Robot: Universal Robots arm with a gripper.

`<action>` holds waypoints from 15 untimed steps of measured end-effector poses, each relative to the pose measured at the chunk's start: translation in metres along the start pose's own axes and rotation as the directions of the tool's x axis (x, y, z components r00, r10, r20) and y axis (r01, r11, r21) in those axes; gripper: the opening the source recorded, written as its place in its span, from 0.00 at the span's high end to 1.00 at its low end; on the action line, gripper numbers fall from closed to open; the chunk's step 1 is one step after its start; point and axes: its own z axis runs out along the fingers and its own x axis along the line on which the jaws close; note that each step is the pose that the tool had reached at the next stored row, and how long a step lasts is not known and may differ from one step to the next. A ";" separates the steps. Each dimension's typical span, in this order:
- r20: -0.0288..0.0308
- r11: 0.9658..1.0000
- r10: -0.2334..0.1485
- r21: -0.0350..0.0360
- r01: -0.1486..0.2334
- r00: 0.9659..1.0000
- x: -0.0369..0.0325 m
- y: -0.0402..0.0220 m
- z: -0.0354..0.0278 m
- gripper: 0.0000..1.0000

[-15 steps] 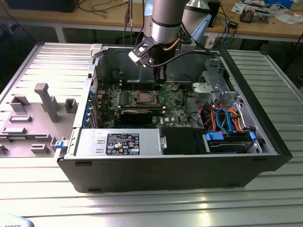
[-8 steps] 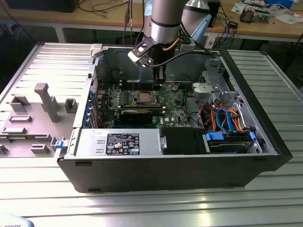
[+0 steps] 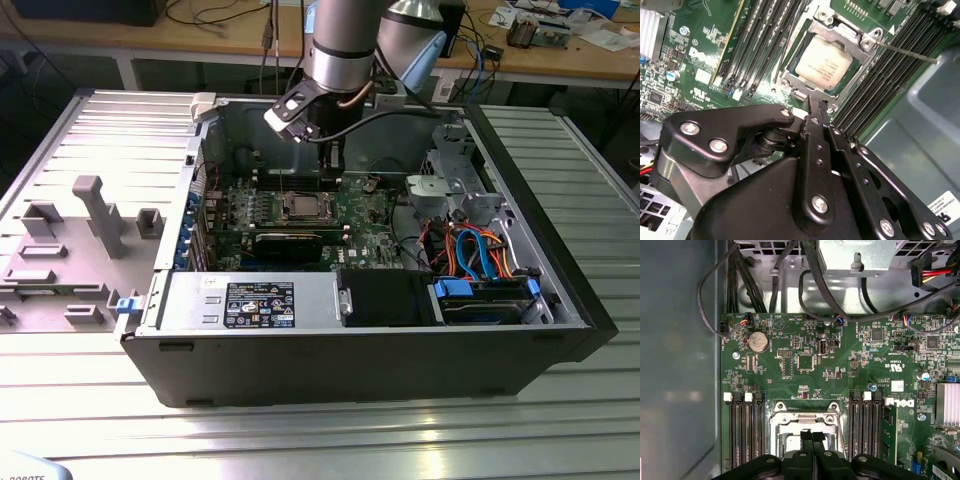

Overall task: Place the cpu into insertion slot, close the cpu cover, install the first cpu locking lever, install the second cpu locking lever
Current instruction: 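Close the cpu cover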

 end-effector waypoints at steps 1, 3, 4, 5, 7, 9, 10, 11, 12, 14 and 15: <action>0.000 1.000 0.000 0.000 0.000 1.000 0.0000 -0.0024 0.0003 0.89; 0.000 1.000 0.000 0.000 0.000 1.000 0.0001 -0.0064 0.0009 0.89; 0.000 1.000 0.000 0.000 0.000 1.000 0.0001 -0.0074 0.0013 0.89; 0.000 1.000 0.000 -0.001 0.000 1.000 0.0002 -0.0092 0.0027 0.89; 0.000 1.000 0.000 -0.004 0.000 1.000 0.0002 -0.0124 0.0051 0.89; 0.000 1.000 0.000 -0.009 0.000 1.000 -0.0001 -0.0160 0.0065 0.89; 0.000 1.000 0.000 -0.013 0.000 1.000 -0.0003 -0.0178 0.0069 0.89; 0.000 1.000 0.000 -0.017 0.000 1.000 -0.0004 -0.0190 0.0072 0.89; 0.000 1.000 0.000 -0.018 0.000 1.000 -0.0004 -0.0194 0.0073 0.89; 0.000 1.000 0.000 -0.018 0.000 1.000 -0.0005 -0.0199 0.0072 0.89; -0.001 1.000 0.000 -0.018 0.000 1.000 -0.0004 -0.0204 0.0073 0.89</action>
